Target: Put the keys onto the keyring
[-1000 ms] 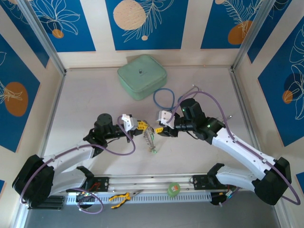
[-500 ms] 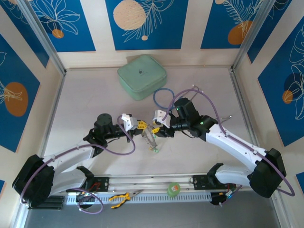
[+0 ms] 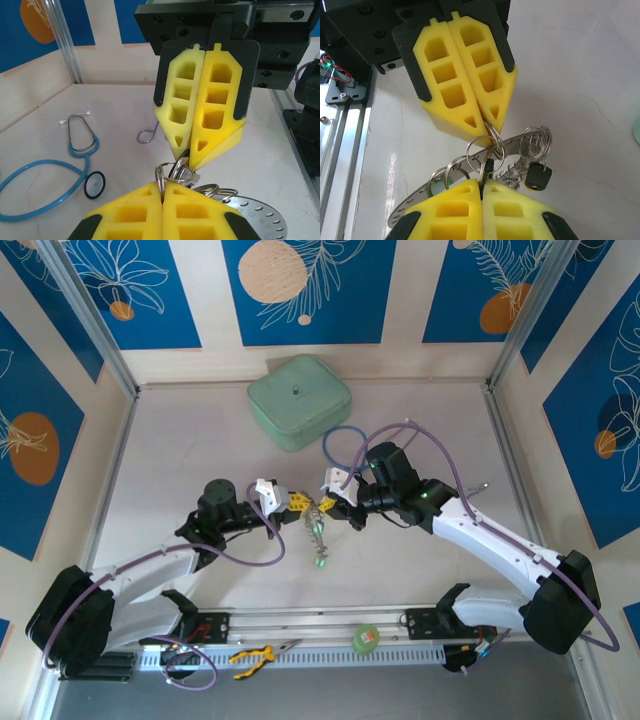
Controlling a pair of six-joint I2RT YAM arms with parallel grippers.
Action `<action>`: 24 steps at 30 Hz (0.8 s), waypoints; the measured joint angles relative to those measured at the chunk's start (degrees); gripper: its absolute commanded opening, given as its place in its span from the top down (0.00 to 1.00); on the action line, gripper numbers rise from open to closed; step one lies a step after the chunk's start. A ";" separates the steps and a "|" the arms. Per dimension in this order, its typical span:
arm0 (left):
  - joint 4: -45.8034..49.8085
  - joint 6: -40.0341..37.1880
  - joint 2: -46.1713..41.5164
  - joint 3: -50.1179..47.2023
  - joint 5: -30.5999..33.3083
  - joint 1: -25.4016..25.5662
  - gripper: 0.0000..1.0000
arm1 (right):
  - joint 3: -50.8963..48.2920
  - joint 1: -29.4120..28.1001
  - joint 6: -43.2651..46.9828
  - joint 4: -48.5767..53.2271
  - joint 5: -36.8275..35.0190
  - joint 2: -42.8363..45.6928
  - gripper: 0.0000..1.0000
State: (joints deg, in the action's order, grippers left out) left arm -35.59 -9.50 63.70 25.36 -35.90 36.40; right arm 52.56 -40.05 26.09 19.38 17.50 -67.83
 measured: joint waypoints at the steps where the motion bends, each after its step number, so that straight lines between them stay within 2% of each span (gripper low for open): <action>1: 0.00 0.00 0.00 0.00 0.00 0.00 1.00 | 0.33 0.00 0.33 0.52 -0.22 -0.02 1.00; 14: -0.02 0.04 0.00 0.00 -0.48 0.00 1.00 | 3.96 -0.22 9.35 6.93 -4.72 -1.84 1.00; 24: -3.69 1.68 0.26 -0.24 -1.84 0.07 1.00 | 3.96 -1.97 10.54 7.02 -5.38 -2.78 1.00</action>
State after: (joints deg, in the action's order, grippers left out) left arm -39.29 -7.81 63.96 25.12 -37.74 36.47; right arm 56.51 -42.02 36.62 26.39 12.12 -70.61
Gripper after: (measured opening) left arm 0.040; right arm 0.054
